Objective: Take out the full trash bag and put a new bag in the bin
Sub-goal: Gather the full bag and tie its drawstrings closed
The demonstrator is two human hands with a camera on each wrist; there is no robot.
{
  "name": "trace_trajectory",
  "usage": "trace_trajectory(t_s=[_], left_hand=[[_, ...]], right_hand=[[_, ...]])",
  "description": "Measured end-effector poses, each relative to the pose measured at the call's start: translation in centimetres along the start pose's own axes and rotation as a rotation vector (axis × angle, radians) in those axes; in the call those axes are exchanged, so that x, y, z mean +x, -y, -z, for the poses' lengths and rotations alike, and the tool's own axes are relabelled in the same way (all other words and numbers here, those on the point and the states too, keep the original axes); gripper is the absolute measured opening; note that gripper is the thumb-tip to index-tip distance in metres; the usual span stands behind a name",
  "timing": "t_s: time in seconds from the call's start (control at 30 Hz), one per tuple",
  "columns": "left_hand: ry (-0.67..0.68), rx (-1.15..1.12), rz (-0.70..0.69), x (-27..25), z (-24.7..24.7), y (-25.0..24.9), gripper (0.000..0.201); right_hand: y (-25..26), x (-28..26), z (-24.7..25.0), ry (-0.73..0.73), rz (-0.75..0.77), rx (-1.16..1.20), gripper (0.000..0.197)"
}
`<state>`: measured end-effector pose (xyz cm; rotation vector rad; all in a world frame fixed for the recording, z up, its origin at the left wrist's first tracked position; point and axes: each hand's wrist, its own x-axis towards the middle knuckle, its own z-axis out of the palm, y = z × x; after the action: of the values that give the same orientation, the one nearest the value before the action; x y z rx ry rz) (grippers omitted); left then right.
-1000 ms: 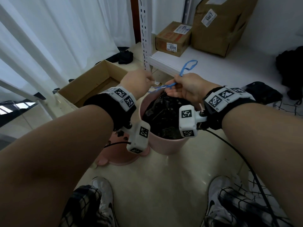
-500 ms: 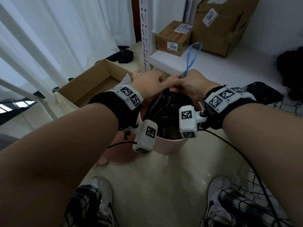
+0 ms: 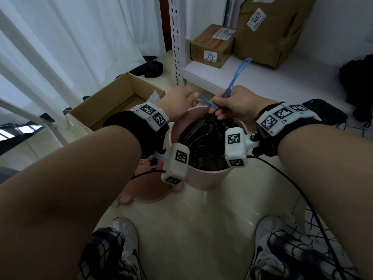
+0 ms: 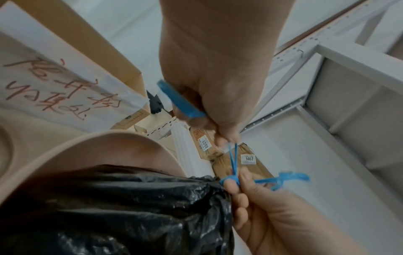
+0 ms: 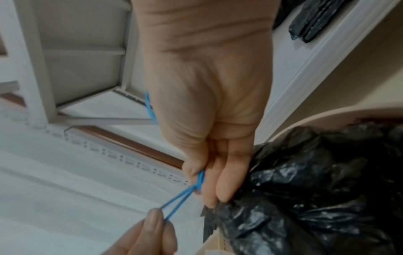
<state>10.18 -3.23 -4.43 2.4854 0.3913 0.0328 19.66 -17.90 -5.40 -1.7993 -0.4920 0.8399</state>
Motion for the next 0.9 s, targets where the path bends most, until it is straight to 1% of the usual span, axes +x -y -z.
trace_trajectory(t_s=[0.1,0.2,0.27,0.33,0.47,0.57,0.63,0.7,0.77,0.83,0.9], left_hand=[[-0.042,-0.16,-0.045,-0.6,-0.1,-0.3,0.031],[-0.077,-0.279,-0.022,-0.6,-0.3,-0.3,0.04],[-0.065,-0.288,0.014,-0.3,-0.5,-0.3,0.036],[-0.024,-0.278,0.033,-0.2,-0.7,-0.4,0.032],[0.093,-0.293,0.018,0.0,-1.2,-0.6,0.034],[0.178,-0.383,0.055,-0.2,-1.8,-0.6,0.035],[0.162,-0.438,0.082,-0.4,-1.9,-0.6,0.035],[0.117,-0.462,0.099,-0.4,-1.6,-0.5,0.033],[0.079,-0.514,0.153,-0.1,-1.1,-0.2,0.032],[0.073,-0.528,0.186,0.1,-0.7,0.1,0.024],[0.113,-0.498,0.136,-0.1,-0.4,0.0,0.011]], right_hand=[[0.1,-0.3,-0.3,-0.096,-0.037,0.122,0.028],[0.4,-0.2,-0.8,-0.154,-0.07,0.289,0.032],[0.7,-0.2,-1.0,-0.161,-0.081,0.391,0.035],[0.8,-0.2,-1.1,-0.132,-0.062,0.456,0.034],[0.3,-0.2,-1.1,-0.023,0.02,0.373,0.021],[0.1,0.0,-0.7,-0.01,0.017,0.339,0.014],[0.0,0.1,-0.4,-0.006,0.017,0.329,0.014],[0.0,0.1,-0.3,-0.008,0.027,0.317,0.016],[0.3,0.0,-0.2,-0.002,0.042,0.275,0.015],[0.7,-0.3,0.0,-0.001,0.058,0.195,0.011],[1.2,-0.5,0.1,-0.007,0.075,0.112,0.009]])
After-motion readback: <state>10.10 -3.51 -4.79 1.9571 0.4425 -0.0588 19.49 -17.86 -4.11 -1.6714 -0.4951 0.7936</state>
